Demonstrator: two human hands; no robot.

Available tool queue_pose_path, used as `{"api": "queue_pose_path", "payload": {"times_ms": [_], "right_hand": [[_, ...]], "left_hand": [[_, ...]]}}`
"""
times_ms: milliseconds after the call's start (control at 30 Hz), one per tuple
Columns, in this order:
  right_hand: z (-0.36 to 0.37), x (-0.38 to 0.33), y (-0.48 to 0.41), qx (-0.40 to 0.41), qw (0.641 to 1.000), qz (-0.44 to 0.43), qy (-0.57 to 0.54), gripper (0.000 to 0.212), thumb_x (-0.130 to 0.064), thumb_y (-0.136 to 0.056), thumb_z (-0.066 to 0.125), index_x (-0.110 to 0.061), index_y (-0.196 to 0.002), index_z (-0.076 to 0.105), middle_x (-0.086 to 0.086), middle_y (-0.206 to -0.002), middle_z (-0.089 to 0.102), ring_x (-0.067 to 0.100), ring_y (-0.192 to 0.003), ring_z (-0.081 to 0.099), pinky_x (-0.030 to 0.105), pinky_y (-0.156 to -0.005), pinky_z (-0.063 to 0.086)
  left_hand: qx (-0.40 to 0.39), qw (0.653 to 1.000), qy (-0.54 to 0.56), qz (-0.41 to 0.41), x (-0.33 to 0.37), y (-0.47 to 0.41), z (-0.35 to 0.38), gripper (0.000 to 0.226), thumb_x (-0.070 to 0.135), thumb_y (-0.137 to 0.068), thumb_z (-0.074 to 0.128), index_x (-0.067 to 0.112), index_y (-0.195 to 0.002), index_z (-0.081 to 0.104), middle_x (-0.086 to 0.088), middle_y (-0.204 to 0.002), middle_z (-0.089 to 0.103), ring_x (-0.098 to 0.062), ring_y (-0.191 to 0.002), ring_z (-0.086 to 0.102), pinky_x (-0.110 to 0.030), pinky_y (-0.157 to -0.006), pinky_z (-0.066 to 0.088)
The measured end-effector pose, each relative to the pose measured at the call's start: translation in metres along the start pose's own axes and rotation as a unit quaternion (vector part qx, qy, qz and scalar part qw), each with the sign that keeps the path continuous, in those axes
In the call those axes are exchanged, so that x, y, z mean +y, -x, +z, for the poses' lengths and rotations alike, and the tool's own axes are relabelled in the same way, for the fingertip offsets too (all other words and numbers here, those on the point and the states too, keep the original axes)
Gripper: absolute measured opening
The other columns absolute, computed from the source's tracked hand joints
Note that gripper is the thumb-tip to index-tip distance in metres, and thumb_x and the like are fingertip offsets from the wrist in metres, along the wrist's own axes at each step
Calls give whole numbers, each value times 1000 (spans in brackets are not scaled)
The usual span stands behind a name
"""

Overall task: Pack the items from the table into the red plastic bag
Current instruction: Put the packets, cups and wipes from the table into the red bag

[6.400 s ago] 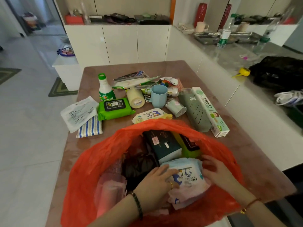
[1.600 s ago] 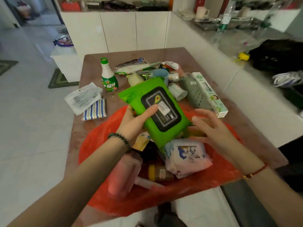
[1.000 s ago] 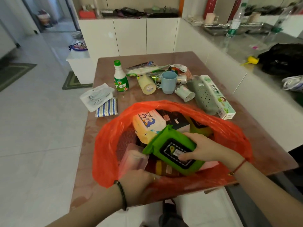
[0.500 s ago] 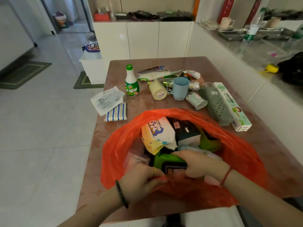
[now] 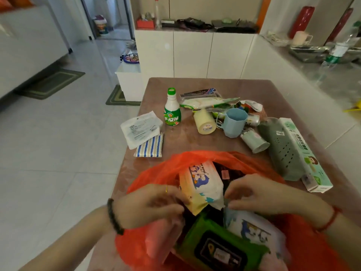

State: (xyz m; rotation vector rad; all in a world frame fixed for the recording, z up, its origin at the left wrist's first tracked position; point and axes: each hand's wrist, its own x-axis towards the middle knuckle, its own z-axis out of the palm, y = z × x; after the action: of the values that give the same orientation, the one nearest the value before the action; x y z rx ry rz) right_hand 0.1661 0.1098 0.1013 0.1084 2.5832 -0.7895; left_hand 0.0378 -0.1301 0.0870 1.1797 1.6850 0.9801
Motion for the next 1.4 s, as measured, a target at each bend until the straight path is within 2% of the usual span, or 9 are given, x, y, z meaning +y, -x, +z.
{"api": "queue_pose_path", "payload": {"times_ms": [100, 200, 467, 633, 867, 1000, 1133, 1300, 1400], "right_hand": [[-34, -8, -34, 117, 982, -46, -143, 20, -30, -81, 65, -28, -101, 66, -12, -95, 70, -5, -88, 64, 12, -79, 50], [-49, -15, -93, 174, 943, -34, -283, 24, -20, -84, 62, -18, -108, 63, 0, -99, 70, 9, -83, 69, 19, -75, 56], [-35, -15, -218, 119, 929, 46, -347, 32, -18, -84, 63, -16, -115, 55, 3, -91, 62, 20, -81, 62, 35, -76, 51], [-24, 5, -227, 89, 934, 38, -345, 20, -15, -84, 63, -27, -98, 55, -1, -88, 62, 17, -75, 61, 35, -71, 50], [-17, -3, -282, 60, 954, 153, -252, 68, -29, -81, 66, -5, -136, 35, 13, -137, 45, 25, -121, 50, 34, -98, 45], [7, -33, -316, 107, 944, 148, -276, 46, -17, -81, 65, -1, -120, 48, 8, -115, 56, 21, -109, 56, 25, -86, 47], [43, -44, -347, 164, 944, 191, -214, 76, -24, -72, 74, -1, -132, 34, 13, -132, 47, 26, -122, 48, 33, -98, 43], [39, -49, -348, 154, 876, 194, -413, 32, -6, -69, 76, -5, -93, 55, 11, -105, 60, 21, -97, 59, 33, -84, 50], [2, -57, -318, 231, 814, 100, -523, 26, -3, -75, 68, -4, -100, 61, 13, -113, 65, 21, -95, 59, 33, -82, 50]], "left_hand": [[254, 962, 103, 17, -12, -23, -48, 17, 31, -81, 62, 19, -94, 62, 9, -66, 69, 3, -61, 62, -14, -66, 51], [435, 894, 51, -97, -47, -58, -101, 20, 20, -89, 55, 20, -108, 53, -8, -102, 65, -7, -79, 61, -28, -76, 44], [538, 751, 179, -339, -149, -119, -157, 79, 25, -86, 58, 2, -144, 9, -20, -151, 21, -33, -137, 28, -41, -108, 28], [552, 708, 236, -372, -179, -138, -171, 58, 20, -81, 66, -5, -128, 43, -20, -133, 50, -34, -119, 49, -40, -100, 41], [677, 670, 164, -258, -180, -141, -169, 19, 26, -86, 58, 11, -98, 53, -10, -97, 61, -24, -85, 57, -31, -73, 43], [726, 645, 170, -170, -168, -123, -166, 9, 13, -87, 55, 15, -81, 49, -7, -81, 60, -21, -77, 56, -32, -74, 45], [745, 645, 162, -60, -142, -94, -172, 26, 8, -85, 57, 27, -70, 46, 1, -70, 56, -16, -67, 53, -39, -72, 45], [722, 651, 211, 104, -97, -54, -174, 26, 4, -86, 54, 25, -72, 47, 14, -49, 61, 0, -47, 54, -23, -54, 47], [668, 675, 256, 180, -59, -43, -161, 27, -4, -92, 41, 17, -75, 43, 14, -49, 63, 5, -52, 59, -13, -62, 53]]}}
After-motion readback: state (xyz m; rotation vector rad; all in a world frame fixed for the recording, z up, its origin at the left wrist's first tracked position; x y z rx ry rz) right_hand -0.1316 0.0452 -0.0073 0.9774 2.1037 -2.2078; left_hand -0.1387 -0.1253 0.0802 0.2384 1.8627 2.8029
